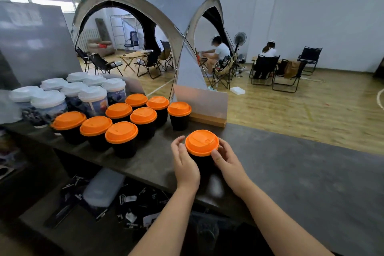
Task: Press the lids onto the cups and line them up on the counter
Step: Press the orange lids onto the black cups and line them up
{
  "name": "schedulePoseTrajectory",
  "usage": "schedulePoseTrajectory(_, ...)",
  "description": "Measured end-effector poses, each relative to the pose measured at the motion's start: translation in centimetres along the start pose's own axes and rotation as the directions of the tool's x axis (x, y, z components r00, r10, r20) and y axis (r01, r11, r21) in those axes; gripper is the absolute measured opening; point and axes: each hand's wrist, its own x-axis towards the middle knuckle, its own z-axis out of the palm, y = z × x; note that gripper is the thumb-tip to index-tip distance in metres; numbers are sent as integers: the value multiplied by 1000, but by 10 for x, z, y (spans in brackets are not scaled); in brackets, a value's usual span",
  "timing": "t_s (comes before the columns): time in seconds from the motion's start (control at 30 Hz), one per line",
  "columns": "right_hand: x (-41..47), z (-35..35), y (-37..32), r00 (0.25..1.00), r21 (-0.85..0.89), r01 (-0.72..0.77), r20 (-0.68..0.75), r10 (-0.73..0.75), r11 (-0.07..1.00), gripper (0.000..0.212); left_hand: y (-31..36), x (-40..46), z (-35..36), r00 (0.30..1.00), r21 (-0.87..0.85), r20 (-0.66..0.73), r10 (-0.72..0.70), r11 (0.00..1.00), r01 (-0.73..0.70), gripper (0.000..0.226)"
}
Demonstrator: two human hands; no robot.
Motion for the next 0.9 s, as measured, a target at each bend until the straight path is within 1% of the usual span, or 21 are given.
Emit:
schedulePoseTrajectory(0.03,1,8,-3,1000,-11,13,22,-13,1000,55,3,2,-6,1000,-29,20,-12,999,13,25)
schedulePoseTrajectory(0.1,6,22,-7,999,-19,35,25,-35,999,55,4,13,-16,998,-21,68,-17,1000,19,26)
schedulePoseTrajectory(0.2,16,43,-8,999,-34,41,-5,-41,999,63,1,39,-31,994,59,110,25,998,-31,35)
schedulePoseTrajectory(0.27,24,59,-7,1000,-38,24,-19,-24,999,64,-1,53,-40,992,120,126,15,992,-30,39)
schedulePoseTrajectory(0.33,33,76,-4,998,-43,15,-68,-18,999,60,0,62,-49,987,57,156,-32,998,23,38)
schedulePoseTrajectory(0.43,50,100,0,987,-37,-9,-162,3,999,56,-1,78,-60,984,-84,151,-93,991,107,25)
schedulePoseTrajectory(0.5,60,114,4,976,-19,-42,-216,37,999,60,-2,89,-66,980,-89,158,-121,987,136,22)
schedulePoseTrajectory(0.57,69,125,9,963,-25,-71,-263,62,997,68,-2,99,-68,974,-68,188,-130,987,145,25)
schedulePoseTrajectory(0.63,77,133,11,953,-38,-83,-295,68,996,71,-3,106,-70,969,-49,214,-123,989,136,28)
schedulePoseTrajectory(0.8,90,138,14,934,-70,-96,-350,66,993,64,-13,118,-70,948,-45,312,-64,996,82,48)
schedulePoseTrajectory(0.9,91,137,17,925,-90,-112,-374,71,990,63,-16,119,-70,932,-34,358,-62,996,79,60)
